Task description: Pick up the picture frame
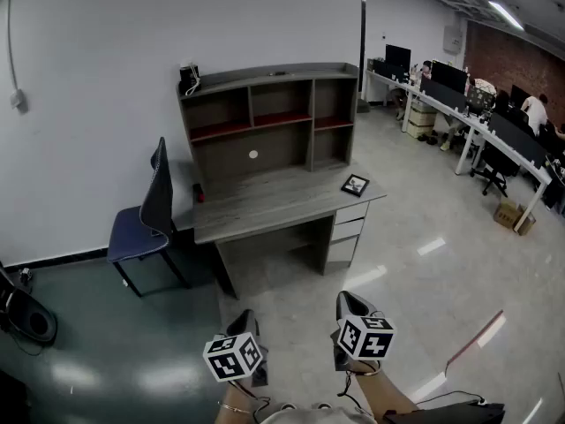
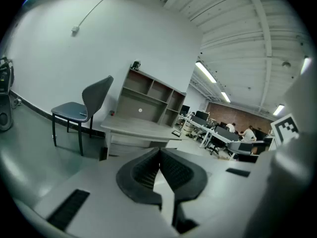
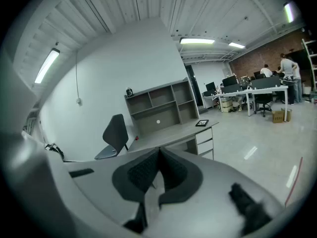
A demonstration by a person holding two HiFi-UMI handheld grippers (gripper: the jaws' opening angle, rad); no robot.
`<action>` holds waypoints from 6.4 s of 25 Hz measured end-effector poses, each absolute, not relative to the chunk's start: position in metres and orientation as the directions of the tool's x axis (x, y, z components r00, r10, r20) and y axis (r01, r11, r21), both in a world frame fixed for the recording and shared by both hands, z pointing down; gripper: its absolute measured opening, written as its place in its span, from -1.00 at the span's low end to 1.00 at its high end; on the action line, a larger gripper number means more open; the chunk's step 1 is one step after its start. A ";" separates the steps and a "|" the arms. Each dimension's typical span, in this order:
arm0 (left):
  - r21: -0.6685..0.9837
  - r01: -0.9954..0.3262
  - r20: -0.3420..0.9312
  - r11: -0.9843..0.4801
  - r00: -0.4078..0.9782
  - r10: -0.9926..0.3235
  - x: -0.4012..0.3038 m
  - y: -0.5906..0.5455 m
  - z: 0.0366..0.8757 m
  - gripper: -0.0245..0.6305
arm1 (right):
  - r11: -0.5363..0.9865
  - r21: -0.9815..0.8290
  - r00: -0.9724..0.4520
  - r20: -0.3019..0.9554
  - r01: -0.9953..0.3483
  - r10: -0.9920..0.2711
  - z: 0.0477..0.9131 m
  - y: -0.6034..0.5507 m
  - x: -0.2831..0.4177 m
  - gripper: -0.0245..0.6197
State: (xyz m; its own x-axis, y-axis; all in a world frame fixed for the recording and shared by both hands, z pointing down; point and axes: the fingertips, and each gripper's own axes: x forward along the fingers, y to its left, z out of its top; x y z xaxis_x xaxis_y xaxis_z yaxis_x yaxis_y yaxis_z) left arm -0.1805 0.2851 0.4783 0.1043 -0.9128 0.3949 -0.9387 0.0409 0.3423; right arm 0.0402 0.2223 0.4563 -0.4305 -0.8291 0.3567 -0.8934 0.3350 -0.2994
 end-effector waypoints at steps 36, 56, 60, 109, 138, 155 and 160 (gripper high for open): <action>0.344 -0.939 0.433 -0.003 0.162 -0.887 -0.212 0.196 0.506 -0.88 | 0.272 -0.350 -0.403 0.392 -0.897 -0.827 0.484 0.146 0.013 -0.82; 0.338 -0.941 0.449 -0.016 0.176 -0.876 -0.185 0.010 0.504 -0.88 | 0.239 -0.375 -0.397 0.431 -0.896 -0.810 0.493 -0.034 0.041 -0.82; 0.364 -0.931 0.436 -0.025 0.195 -0.879 -0.175 -0.023 0.501 -0.88 | 0.234 -0.387 -0.399 0.431 -0.892 -0.810 0.495 -0.065 0.049 -0.82; 0.364 -0.914 0.434 -0.179 0.337 -0.835 -0.185 -0.326 0.507 -0.88 | 0.123 -0.388 -0.306 0.454 -0.913 -0.837 0.500 -0.334 0.027 -0.82; 0.453 -0.867 0.470 -0.207 0.429 -0.771 -0.221 -0.448 0.543 -0.88 | 0.029 -0.291 -0.181 0.512 -0.956 -0.840 0.509 -0.435 -0.007 -0.82; 0.383 -0.896 0.508 -0.224 0.407 -0.759 -0.197 -0.468 0.546 -0.88 | 0.052 -0.317 -0.219 0.518 -0.947 -0.827 0.526 -0.464 0.013 -0.82; 0.373 -0.897 0.527 -0.239 0.417 -0.741 -0.173 -0.479 0.550 -0.88 | 0.028 -0.334 -0.209 0.521 -0.942 -0.828 0.530 -0.473 0.038 -0.82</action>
State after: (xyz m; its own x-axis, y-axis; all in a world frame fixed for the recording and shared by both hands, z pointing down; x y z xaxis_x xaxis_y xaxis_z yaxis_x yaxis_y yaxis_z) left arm -0.1729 -0.4789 0.5497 0.4167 -0.7409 0.5268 -0.8966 -0.2391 0.3728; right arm 0.0377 -0.4734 0.5296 -0.2092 -0.8277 0.5207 -0.9422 0.0281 -0.3338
